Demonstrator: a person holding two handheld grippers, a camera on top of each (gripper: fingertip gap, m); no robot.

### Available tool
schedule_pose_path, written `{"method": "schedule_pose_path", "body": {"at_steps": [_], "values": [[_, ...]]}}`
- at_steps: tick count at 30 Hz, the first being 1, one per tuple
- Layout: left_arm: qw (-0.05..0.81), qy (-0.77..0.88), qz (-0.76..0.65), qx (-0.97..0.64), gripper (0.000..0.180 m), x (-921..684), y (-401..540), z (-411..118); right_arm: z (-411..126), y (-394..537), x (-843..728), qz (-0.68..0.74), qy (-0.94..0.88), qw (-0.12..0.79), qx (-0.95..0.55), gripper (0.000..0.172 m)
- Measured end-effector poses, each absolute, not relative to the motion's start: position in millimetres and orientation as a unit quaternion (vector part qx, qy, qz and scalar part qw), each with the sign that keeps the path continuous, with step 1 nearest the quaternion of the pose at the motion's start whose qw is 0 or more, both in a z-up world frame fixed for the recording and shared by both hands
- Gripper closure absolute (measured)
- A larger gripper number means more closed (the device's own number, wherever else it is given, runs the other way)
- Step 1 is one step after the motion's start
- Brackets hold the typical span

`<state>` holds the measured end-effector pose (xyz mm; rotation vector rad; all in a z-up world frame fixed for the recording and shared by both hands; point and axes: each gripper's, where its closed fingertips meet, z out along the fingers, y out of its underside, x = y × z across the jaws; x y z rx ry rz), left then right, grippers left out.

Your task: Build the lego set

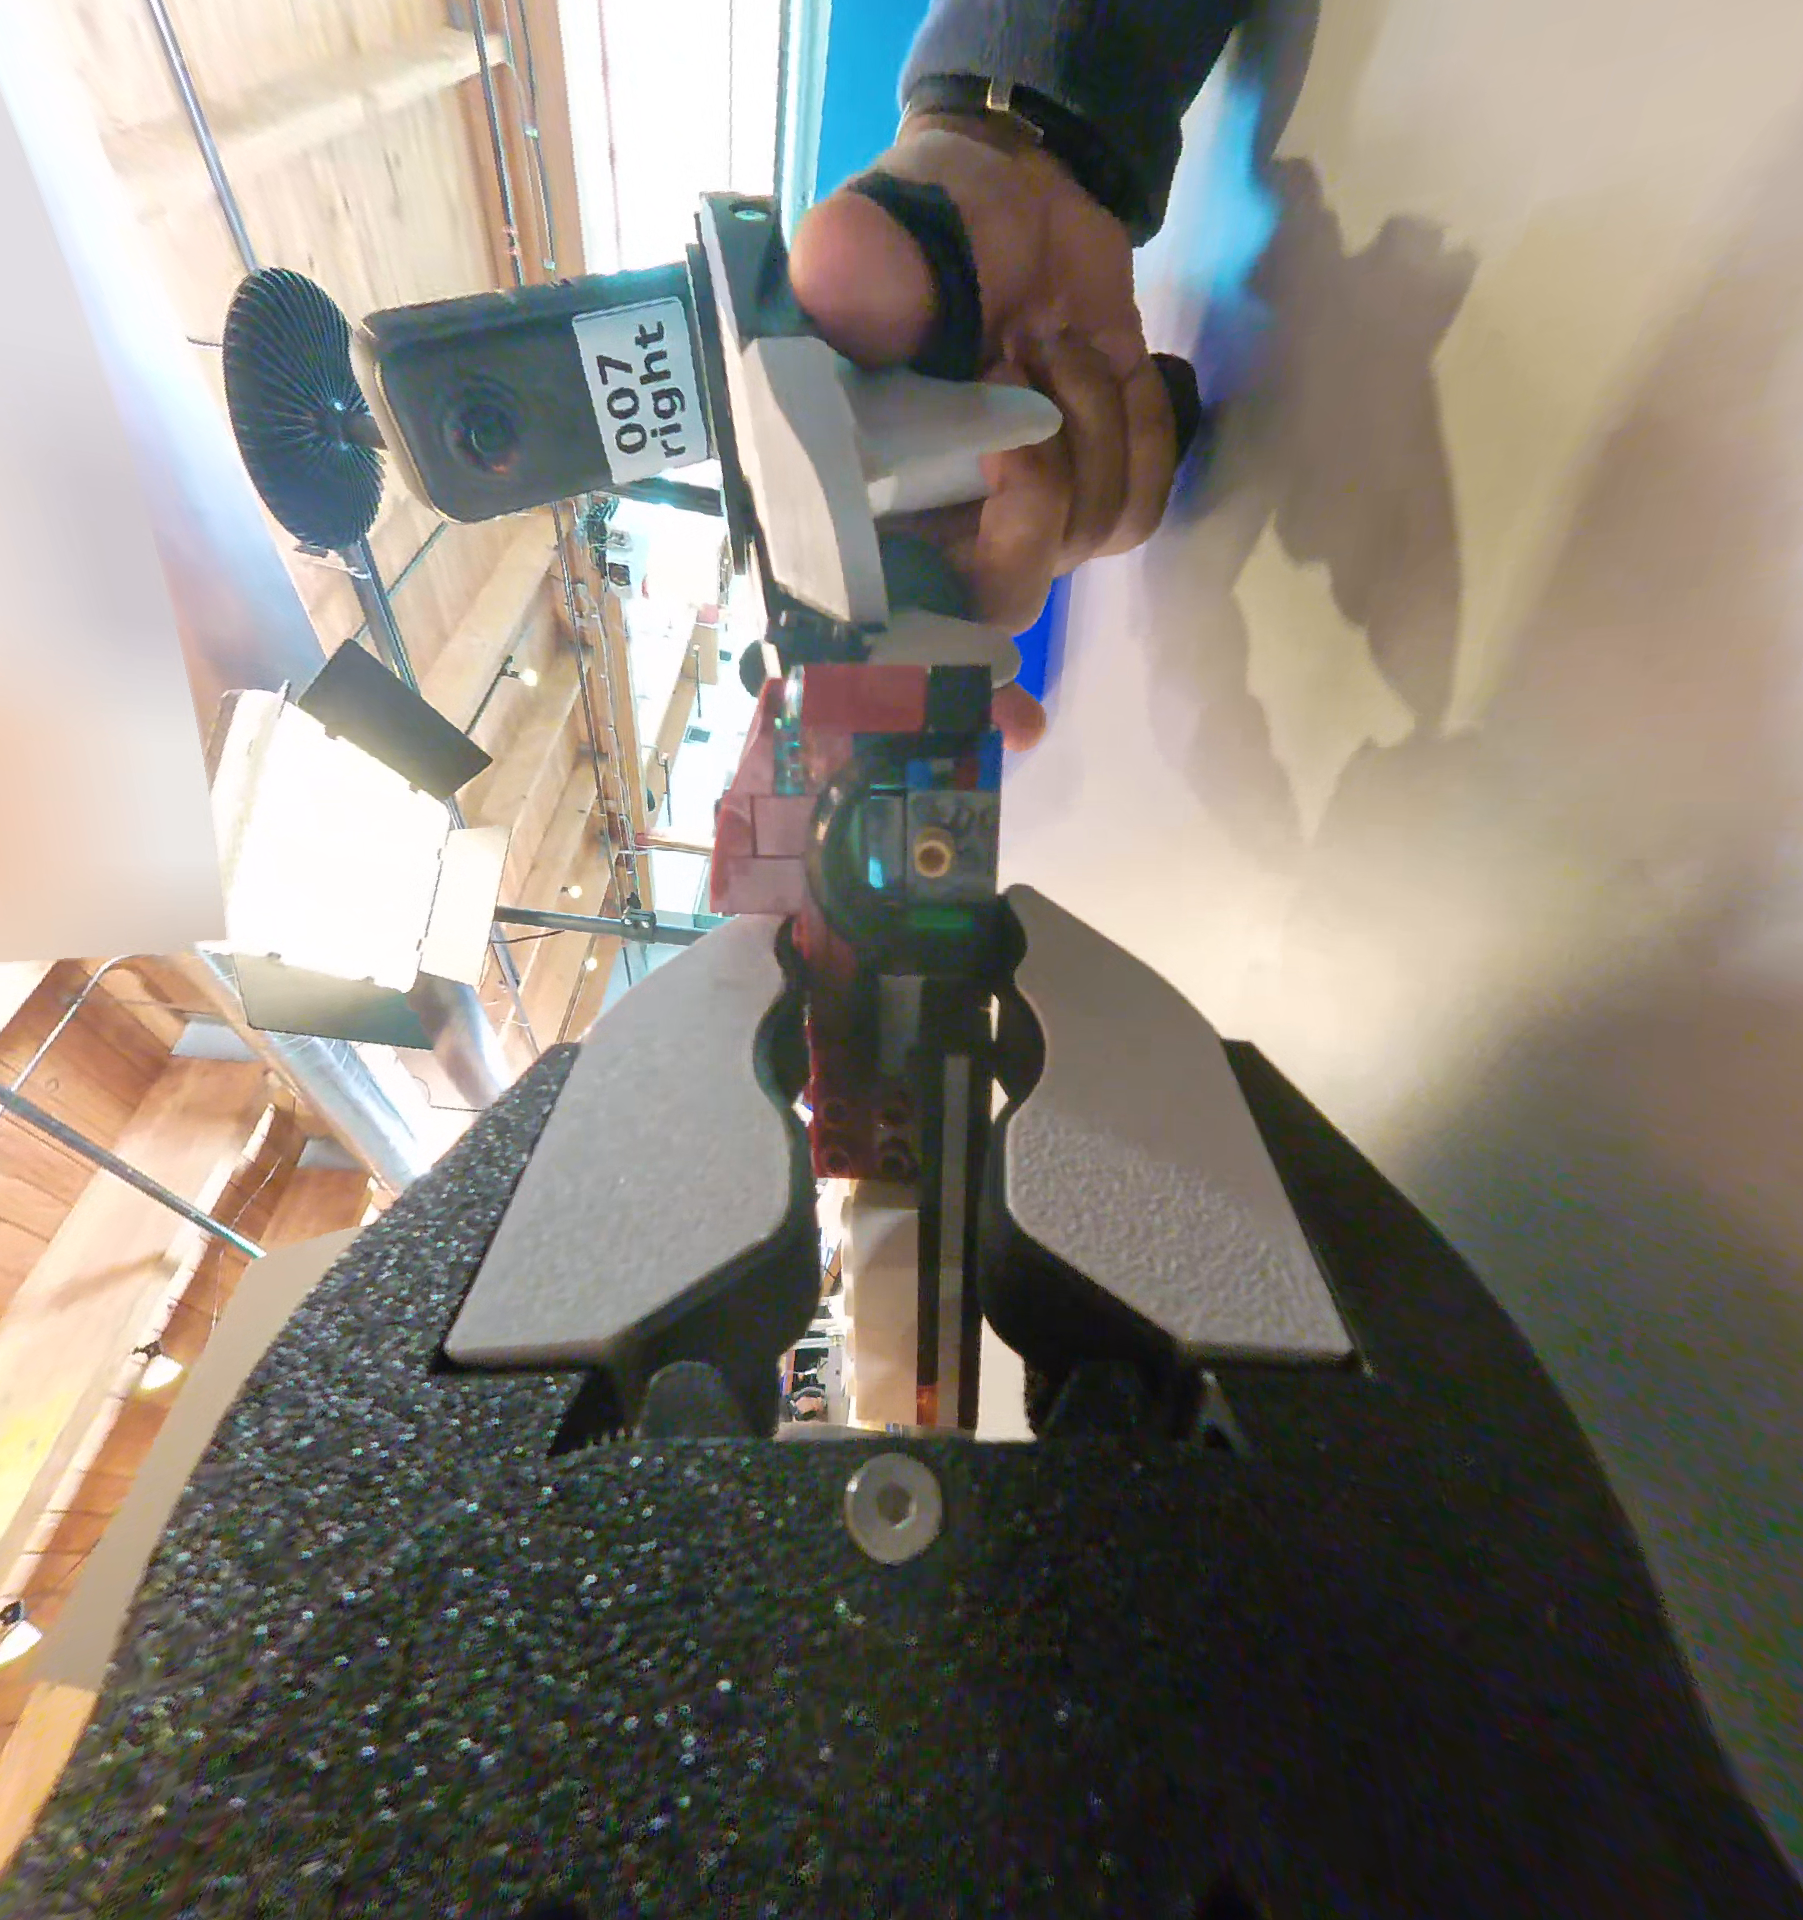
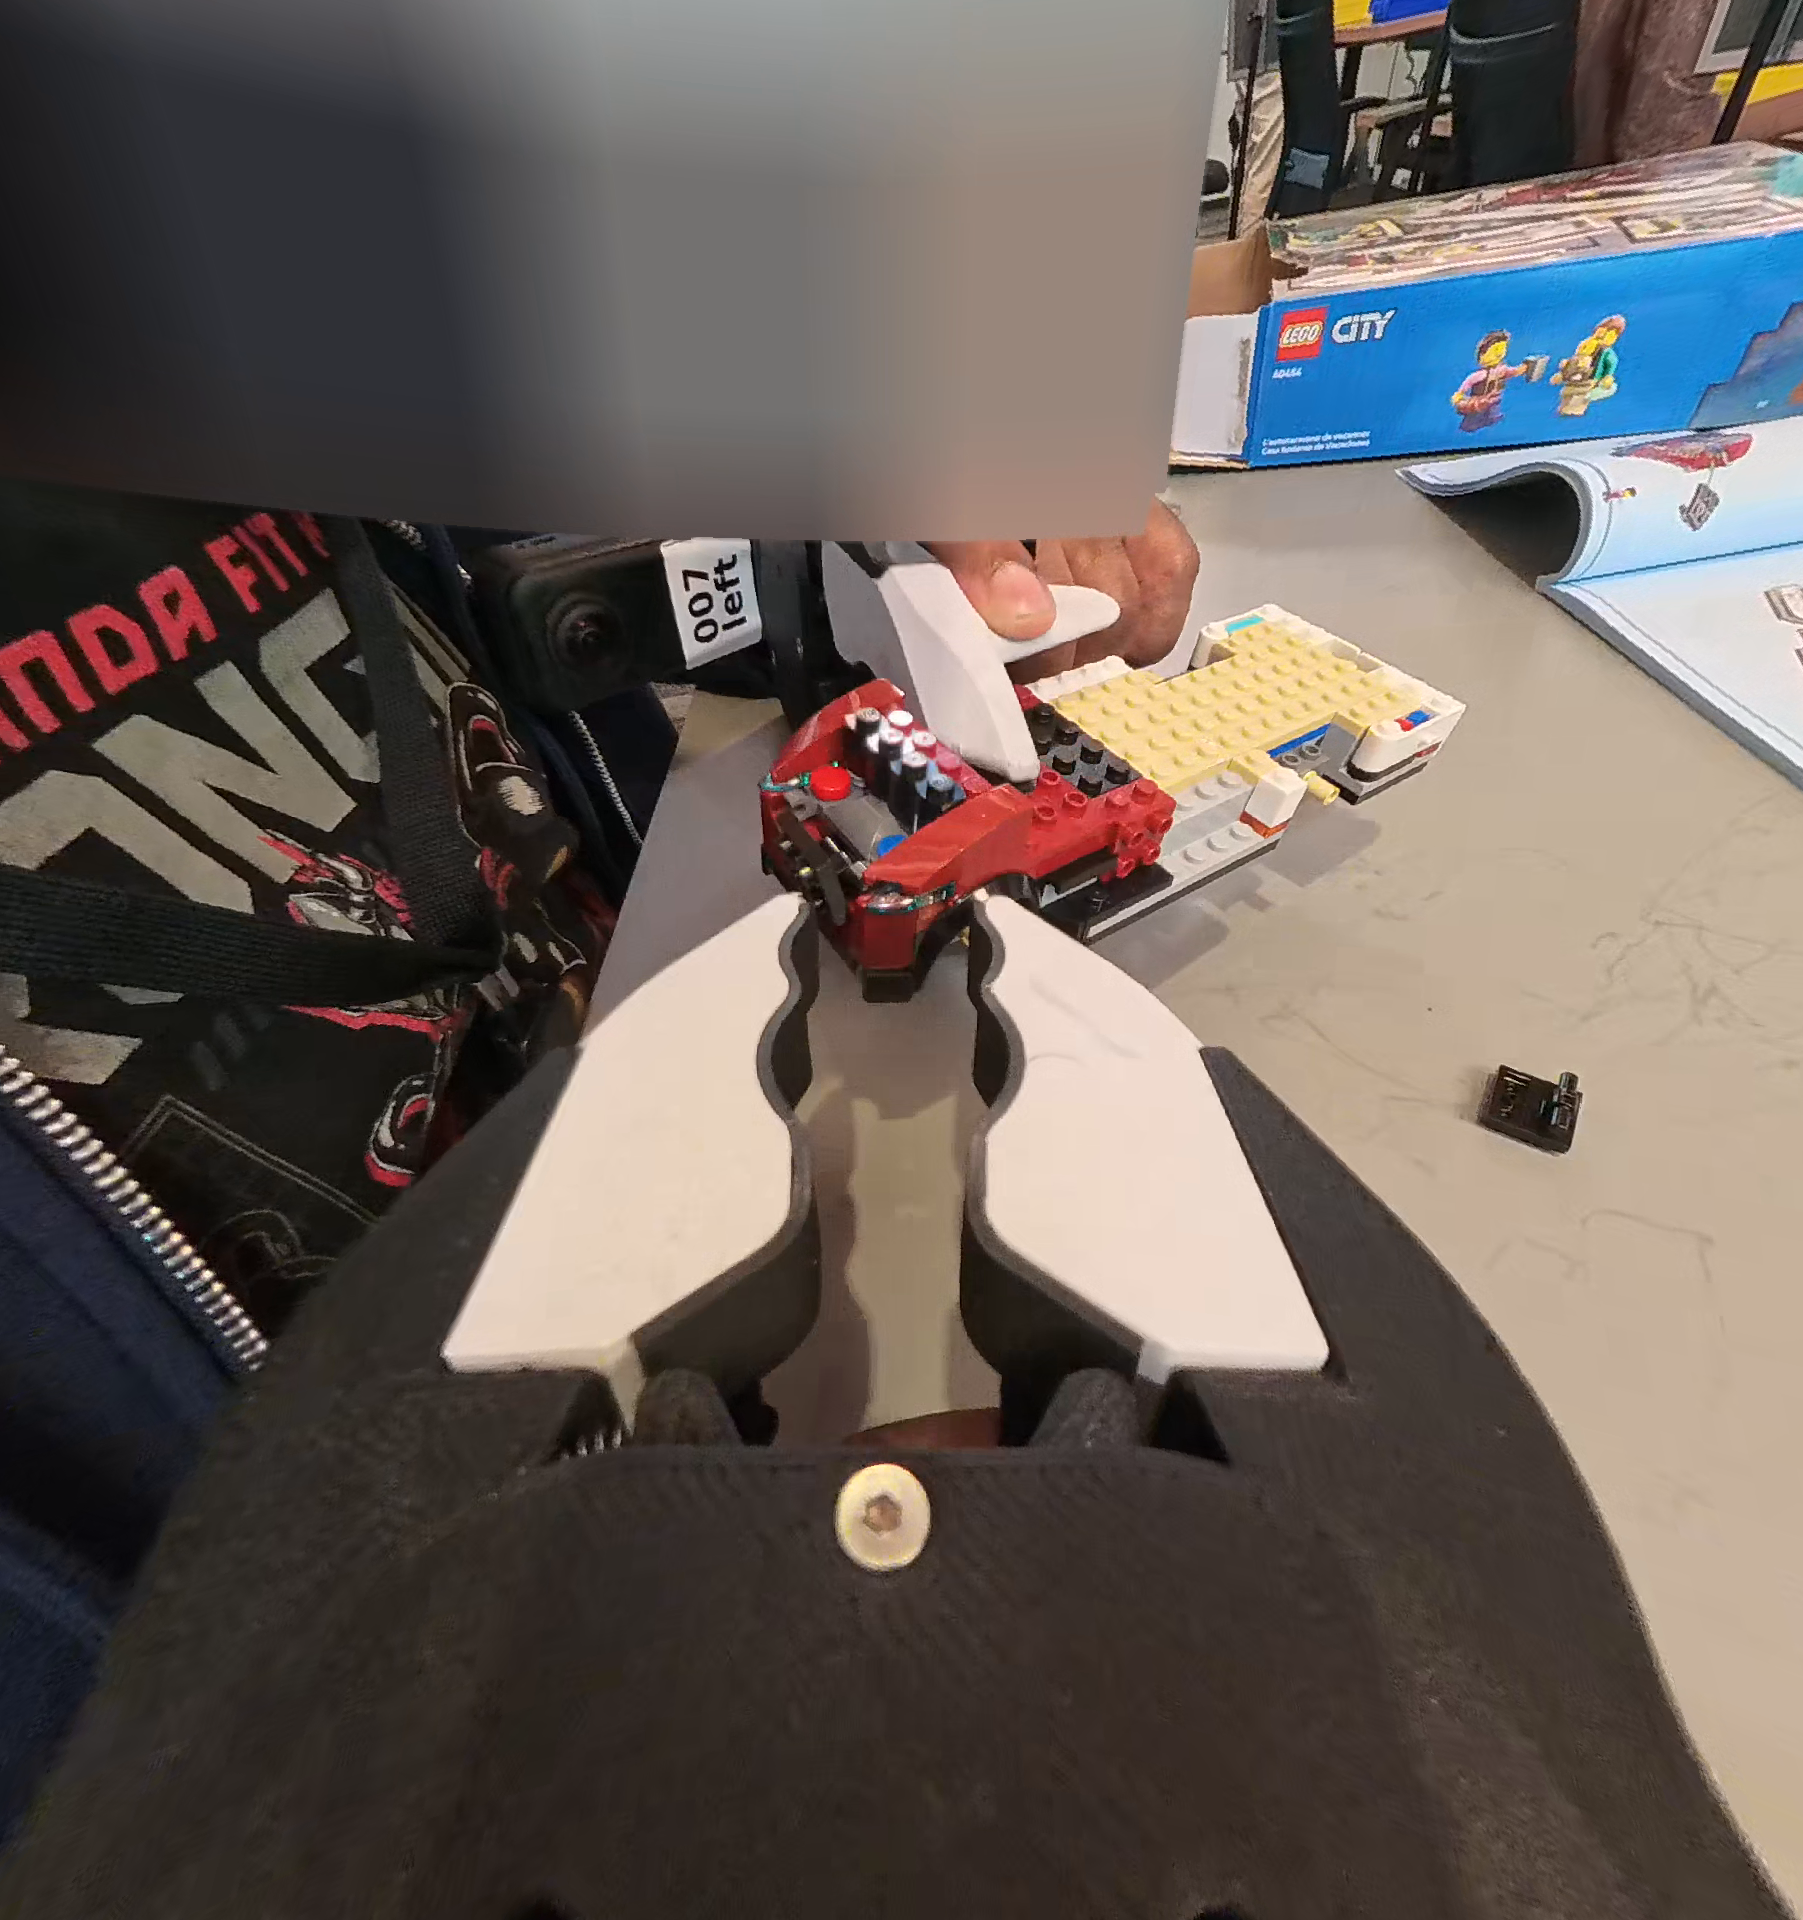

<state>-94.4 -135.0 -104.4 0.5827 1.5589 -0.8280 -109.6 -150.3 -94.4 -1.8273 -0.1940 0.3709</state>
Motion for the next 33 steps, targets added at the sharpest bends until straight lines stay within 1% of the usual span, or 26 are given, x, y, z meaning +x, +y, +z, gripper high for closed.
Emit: {"method": "schedule_pose_path", "body": {"at_steps": [5,14,18,21,24,31,33], "values": [[0.603,0.668,-0.357,0.249,0.149,-92,-135,-104,-92,-152,-108,0.147,-0.09,0.596,-0.784,0.147],[0.616,0.66,-0.359,0.238,0.149,-88,-131,-99,-90,-149,-106,0.126,-0.07,0.603,-0.785,0.145],[0.623,0.654,-0.358,0.236,0.148,-87,-130,-97,-89,-148,-105,0.123,-0.052,0.607,-0.784,0.143],[0.626,0.65,-0.363,0.234,0.148,-88,-131,-95,-88,-148,-104,0.122,-0.044,0.606,-0.784,0.137],[0.626,0.647,-0.368,0.234,0.148,-88,-132,-93,-87,-147,-107,0.139,-0.037,0.607,-0.782,0.135],[0.63,0.648,-0.361,0.229,0.147,-85,-132,-96,-92,-141,-106,0.139,-0.018,0.597,-0.79,0.138],[0.642,0.646,-0.348,0.221,0.144,-79,-130,-96,-92,-140,-103,0.141,-0.009,0.598,-0.789,0.14]]}}
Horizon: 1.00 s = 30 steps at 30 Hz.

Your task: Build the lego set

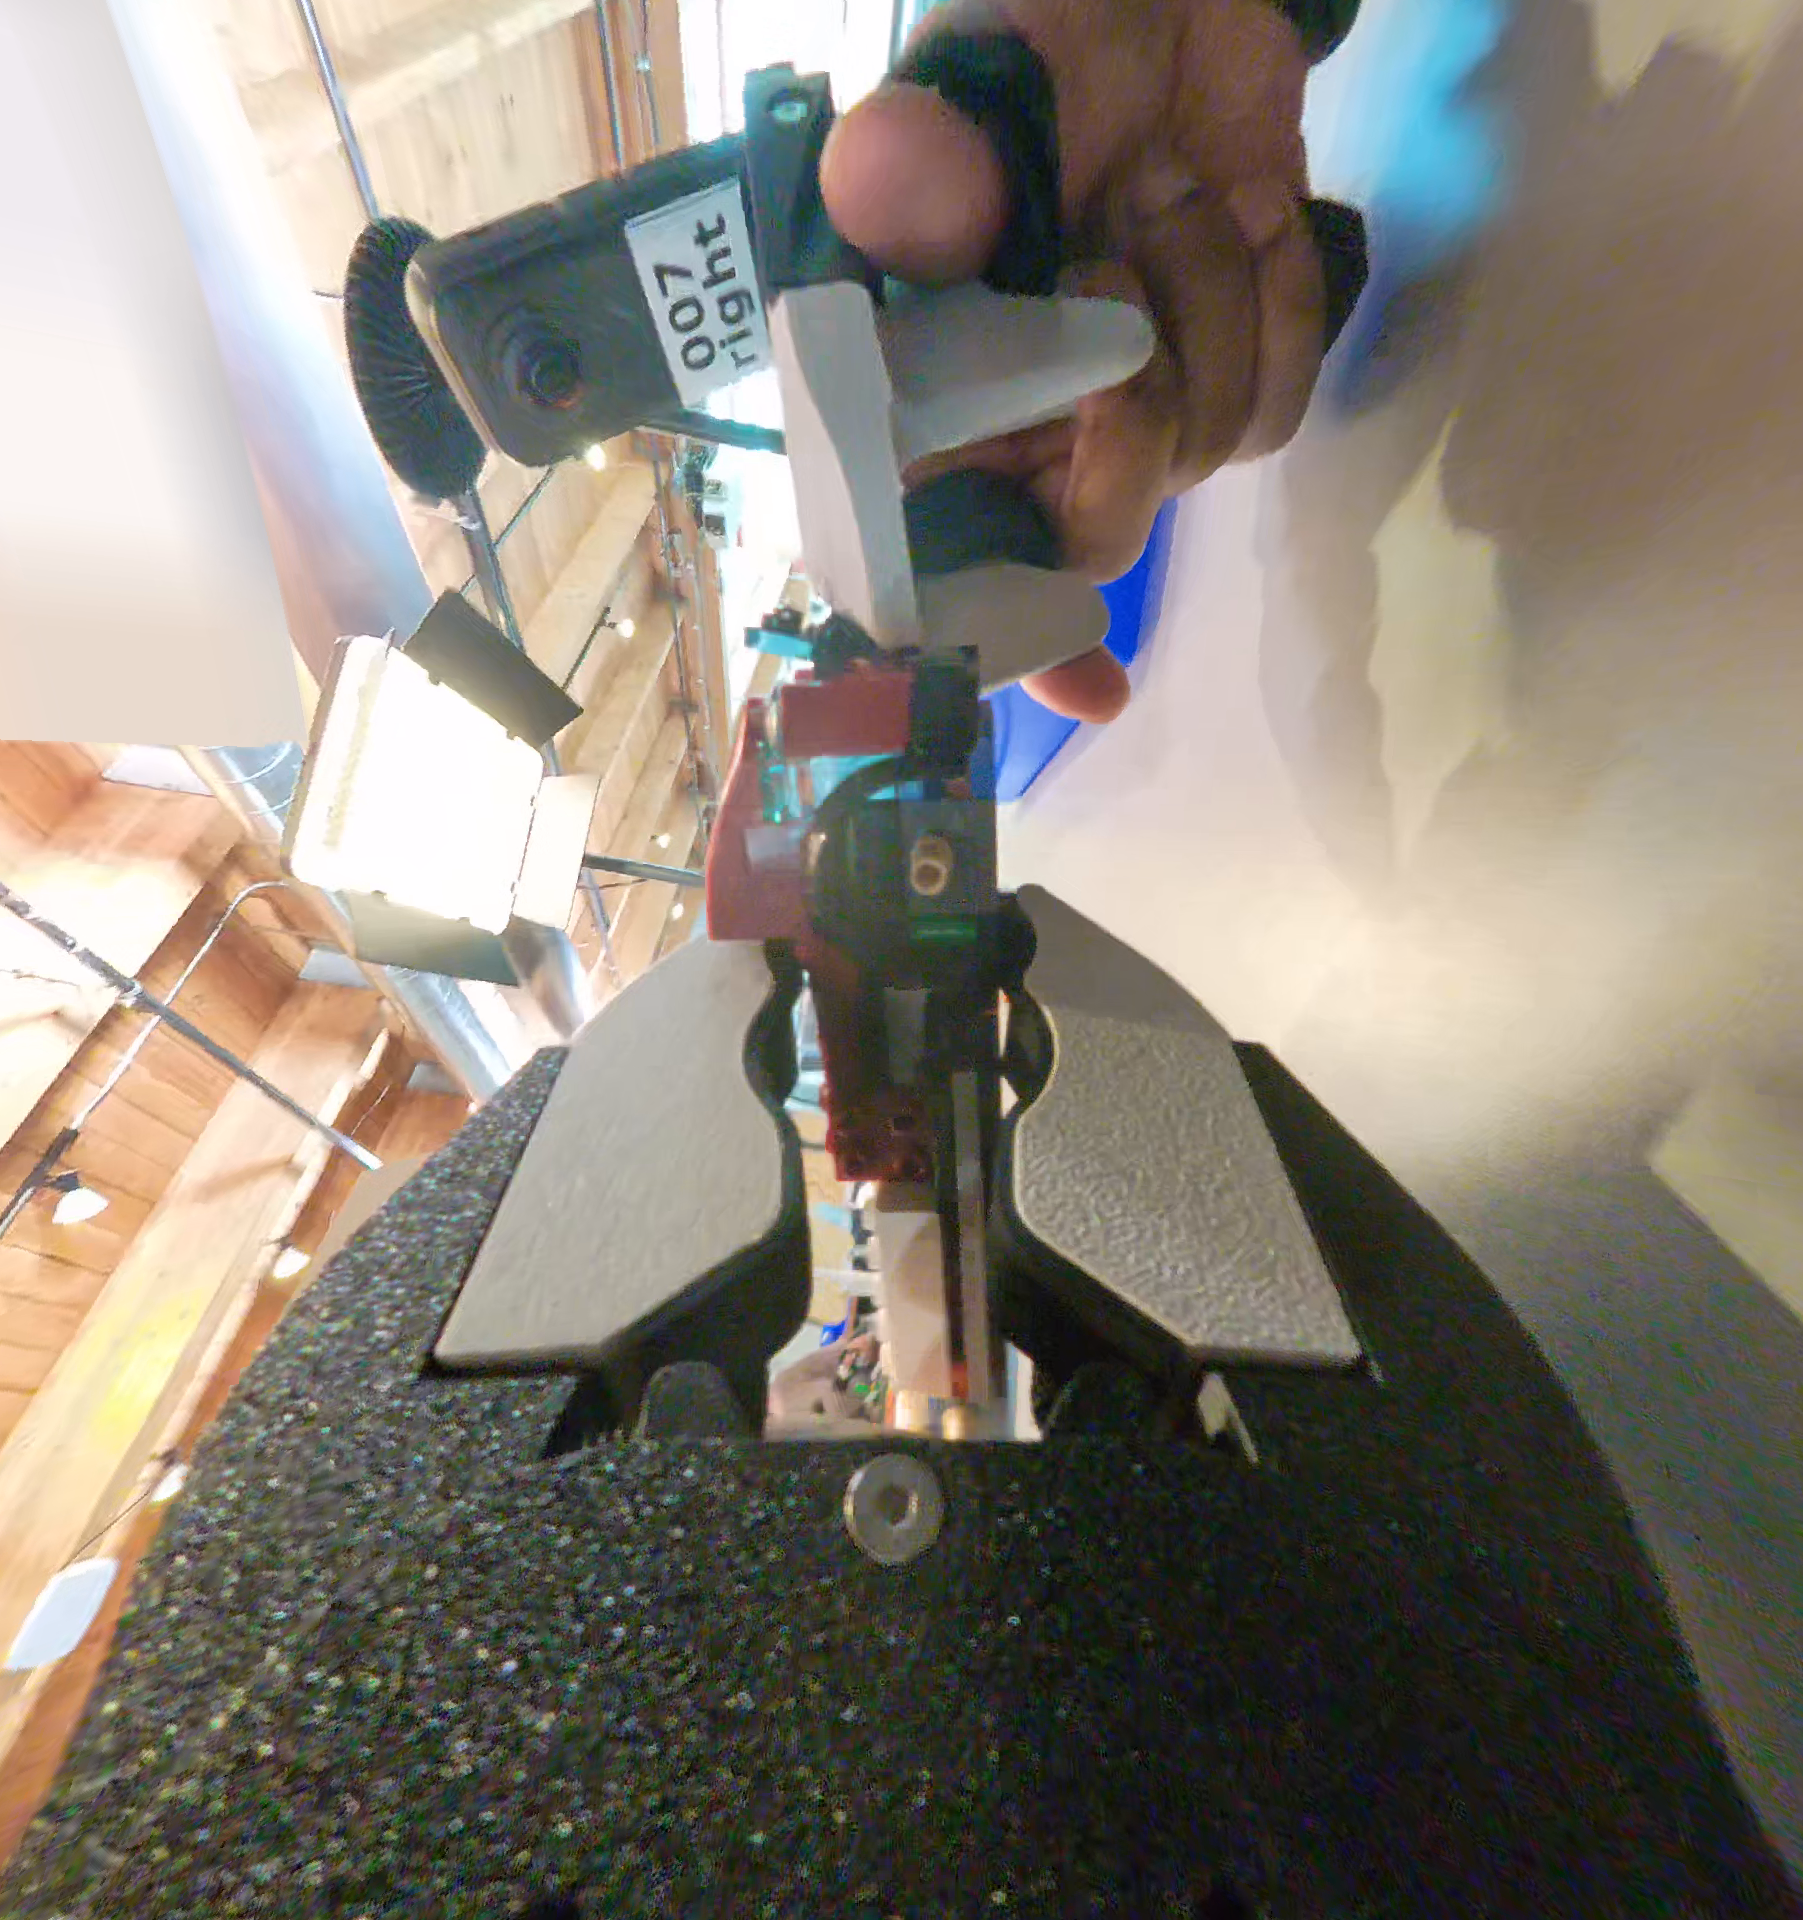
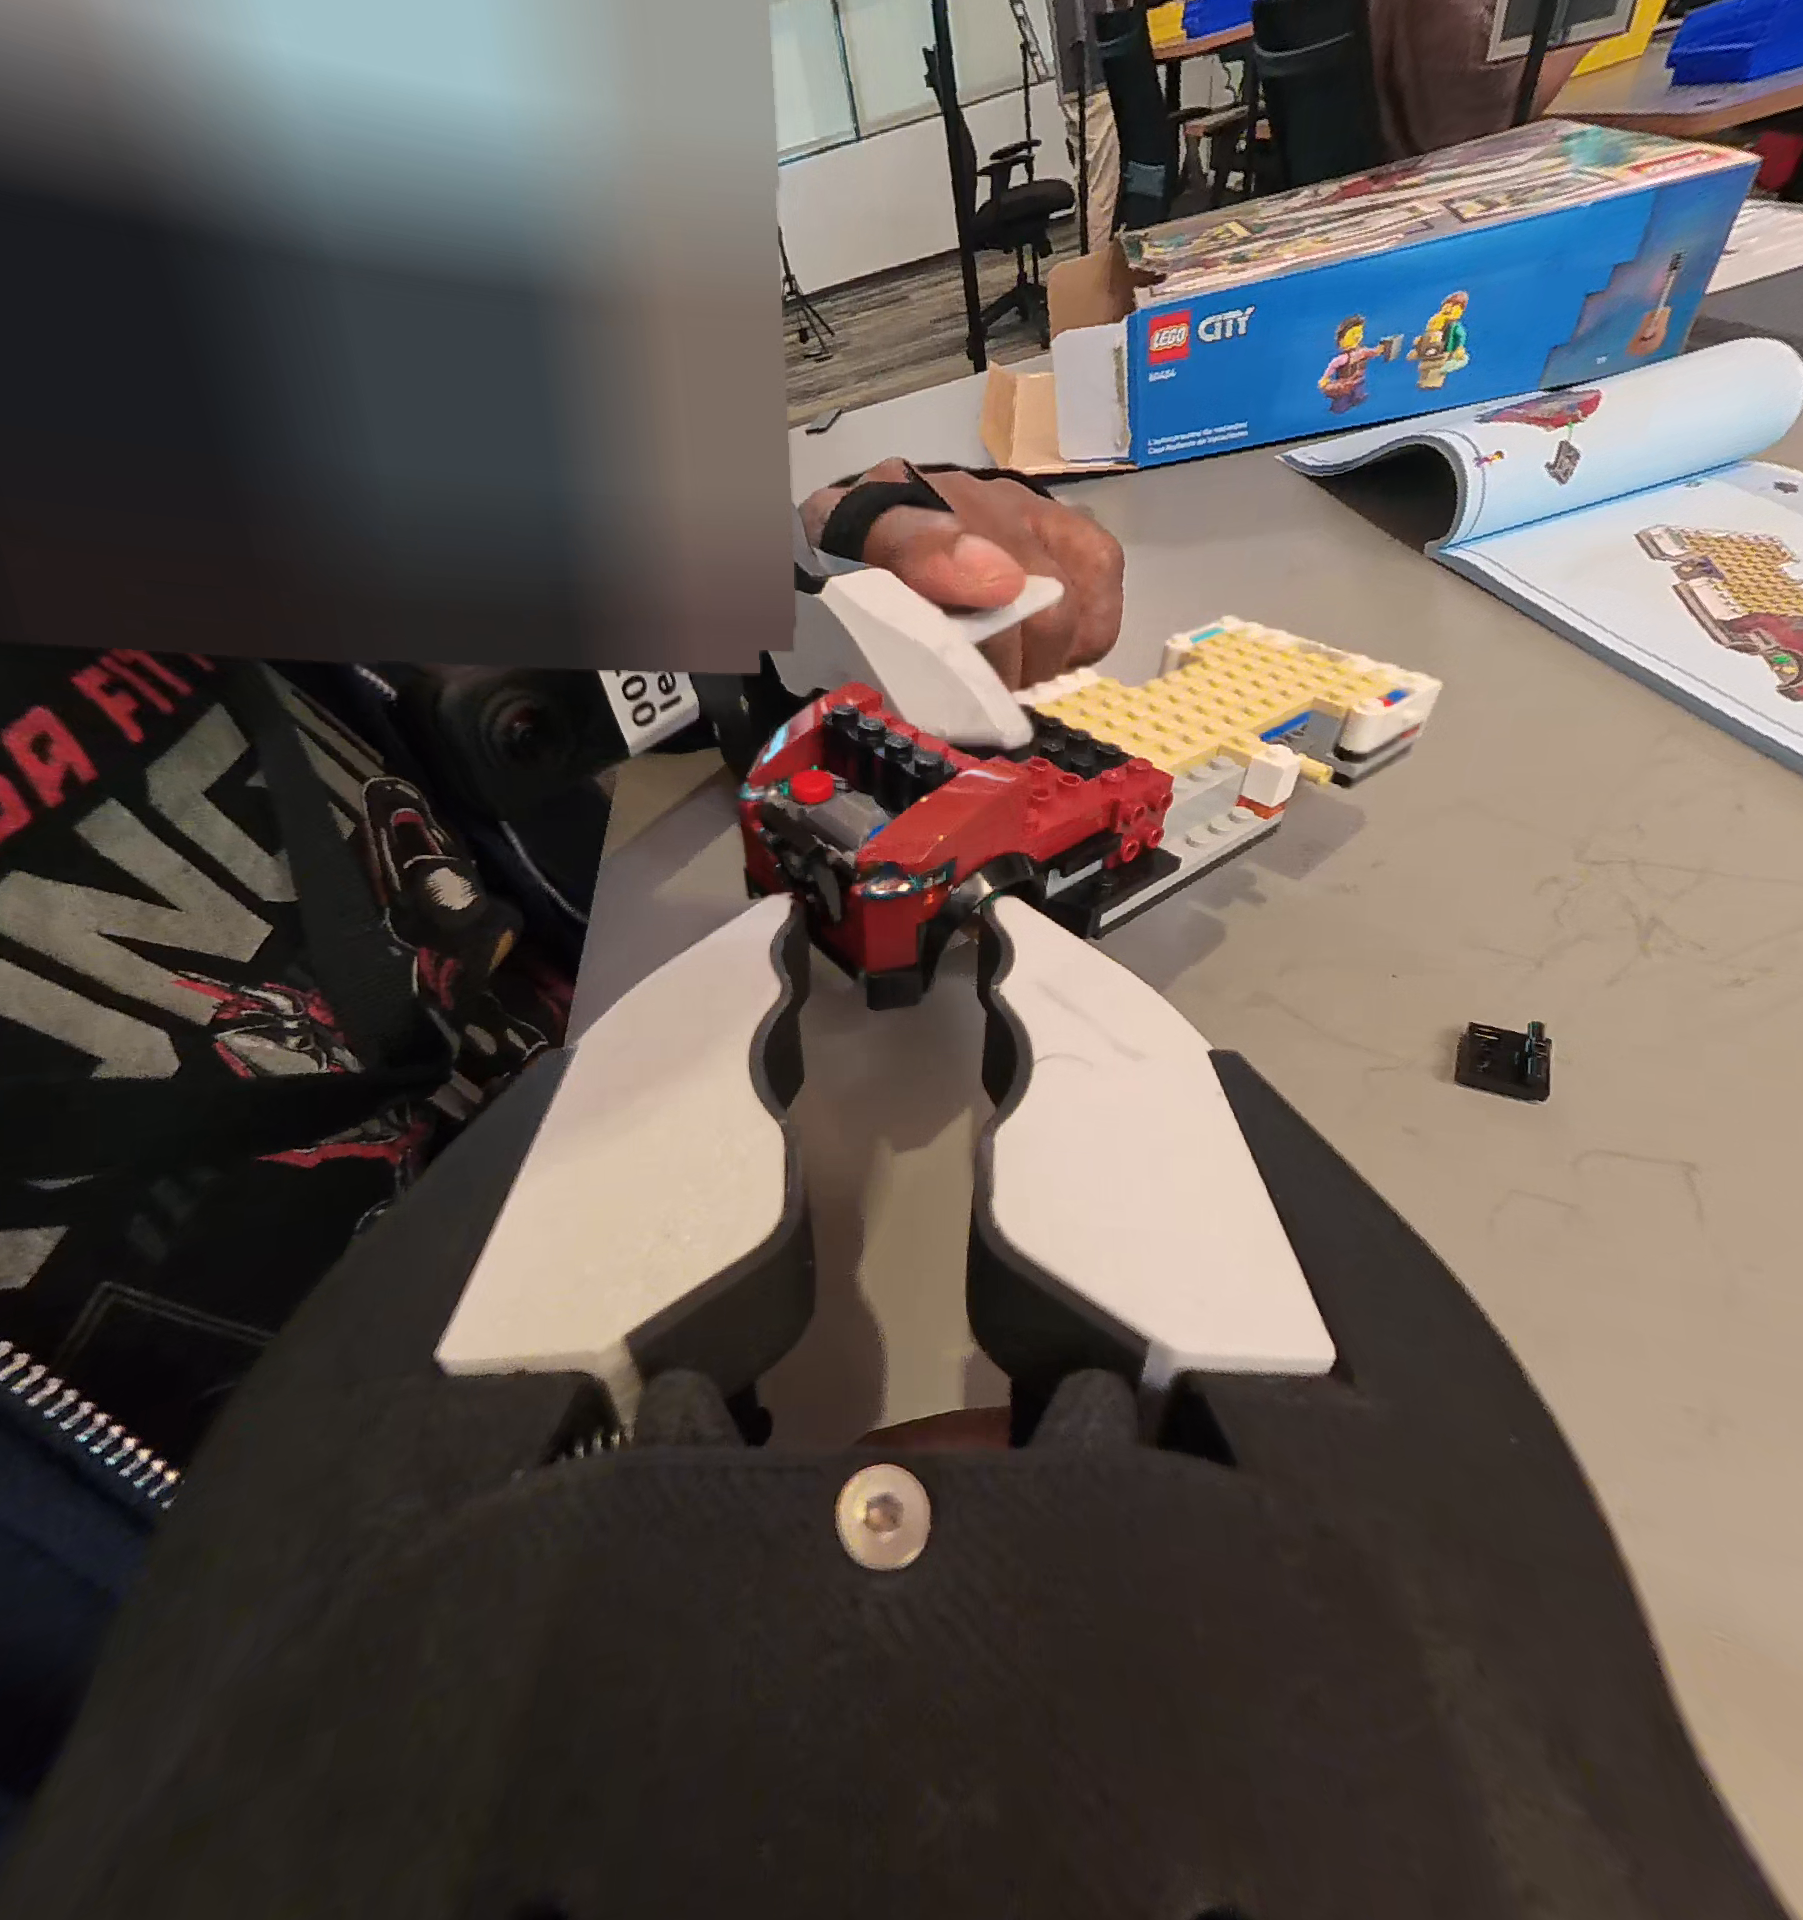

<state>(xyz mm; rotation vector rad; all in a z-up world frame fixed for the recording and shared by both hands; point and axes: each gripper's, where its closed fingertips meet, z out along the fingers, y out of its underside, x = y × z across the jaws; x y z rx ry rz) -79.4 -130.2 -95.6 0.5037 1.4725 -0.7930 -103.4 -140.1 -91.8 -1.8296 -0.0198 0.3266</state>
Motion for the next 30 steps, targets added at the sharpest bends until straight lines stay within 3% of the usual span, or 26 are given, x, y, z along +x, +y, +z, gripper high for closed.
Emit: {"method": "schedule_pose_path", "body": {"at_steps": [3,22,30], "values": [[0.647,0.657,-0.326,0.21,0.138,-72.2,-127.6,-99.7,-94.5,-138.3,-102.8,0.144,0.0,0.595,-0.791,0.142],[0.66,0.646,-0.288,0.252,0.145,-76.8,-126.9,-99.4,-93.5,-141.9,-111.6,0.206,0.006,0.59,-0.78,0.134],[0.661,0.645,-0.284,0.256,0.146,-78.2,-126.4,-98.3,-95.0,-141.0,-109.7,0.193,0.002,0.593,-0.781,0.141]]}}
